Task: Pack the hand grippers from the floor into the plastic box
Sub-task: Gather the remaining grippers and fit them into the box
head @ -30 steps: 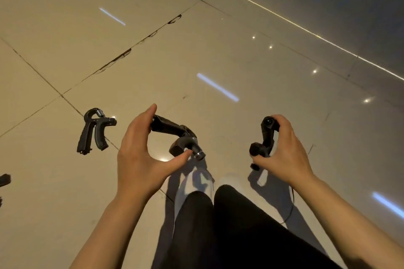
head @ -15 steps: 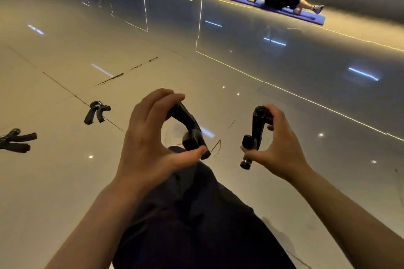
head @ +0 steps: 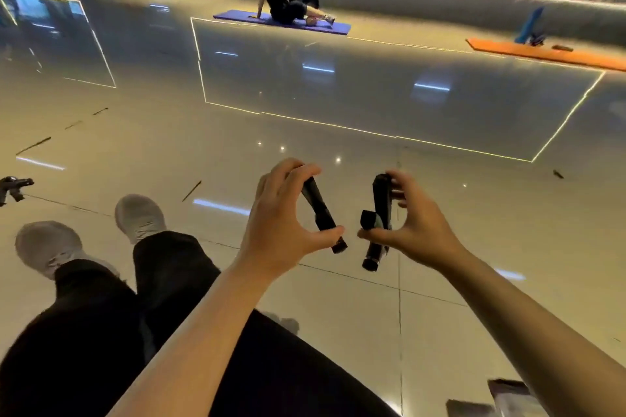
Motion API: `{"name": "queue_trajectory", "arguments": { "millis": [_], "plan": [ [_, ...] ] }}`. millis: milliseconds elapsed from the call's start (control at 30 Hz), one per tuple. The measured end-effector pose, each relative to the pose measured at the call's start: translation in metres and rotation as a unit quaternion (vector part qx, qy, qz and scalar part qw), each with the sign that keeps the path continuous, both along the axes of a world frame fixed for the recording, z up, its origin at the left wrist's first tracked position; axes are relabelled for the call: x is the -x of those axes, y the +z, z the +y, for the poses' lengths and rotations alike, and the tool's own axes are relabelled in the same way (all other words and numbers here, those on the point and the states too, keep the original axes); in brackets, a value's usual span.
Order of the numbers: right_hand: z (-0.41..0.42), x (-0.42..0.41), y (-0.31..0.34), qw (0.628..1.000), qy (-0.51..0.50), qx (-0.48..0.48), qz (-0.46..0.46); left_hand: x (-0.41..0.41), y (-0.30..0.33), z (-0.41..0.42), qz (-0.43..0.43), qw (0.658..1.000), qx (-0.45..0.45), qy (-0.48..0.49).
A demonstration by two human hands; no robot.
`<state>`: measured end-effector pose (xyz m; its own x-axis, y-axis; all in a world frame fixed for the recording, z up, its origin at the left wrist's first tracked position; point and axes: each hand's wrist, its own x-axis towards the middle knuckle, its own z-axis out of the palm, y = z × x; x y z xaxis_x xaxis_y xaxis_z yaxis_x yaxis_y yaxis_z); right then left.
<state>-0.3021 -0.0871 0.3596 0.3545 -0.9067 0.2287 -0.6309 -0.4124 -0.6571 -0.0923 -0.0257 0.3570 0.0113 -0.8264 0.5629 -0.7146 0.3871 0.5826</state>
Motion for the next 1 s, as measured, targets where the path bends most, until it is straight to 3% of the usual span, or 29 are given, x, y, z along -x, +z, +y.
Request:
{"name": "queue_trajectory", "arguments": {
  "millis": [200,300,400,567,733,1000],
  "plan": [
    [0.038,0.123,-0.017,0.996,-0.081,-0.022,0.001,0.107,-0.006,0.02,0.005,0.998,-0.033,-0.058],
    [0.053,0.166,-0.032,0.993,-0.111,-0.044,-0.004,0.135,-0.003,0.033,-0.059,0.994,-0.027,-0.093],
    [0.07,0.193,-0.048,0.989,-0.131,-0.069,-0.008,0.155,-0.007,0.043,-0.116,0.985,-0.032,-0.122],
    [0.102,0.229,-0.073,0.979,-0.171,-0.111,-0.013,0.185,-0.047,0.055,-0.103,0.975,-0.142,-0.135],
    [0.132,0.278,-0.094,0.958,-0.234,-0.151,-0.071,0.23,-0.049,0.07,-0.119,0.963,-0.146,-0.194],
    [0.182,0.338,-0.127,0.942,-0.269,-0.194,-0.052,0.292,-0.064,0.104,-0.135,0.948,-0.183,-0.221]
  ]
}}
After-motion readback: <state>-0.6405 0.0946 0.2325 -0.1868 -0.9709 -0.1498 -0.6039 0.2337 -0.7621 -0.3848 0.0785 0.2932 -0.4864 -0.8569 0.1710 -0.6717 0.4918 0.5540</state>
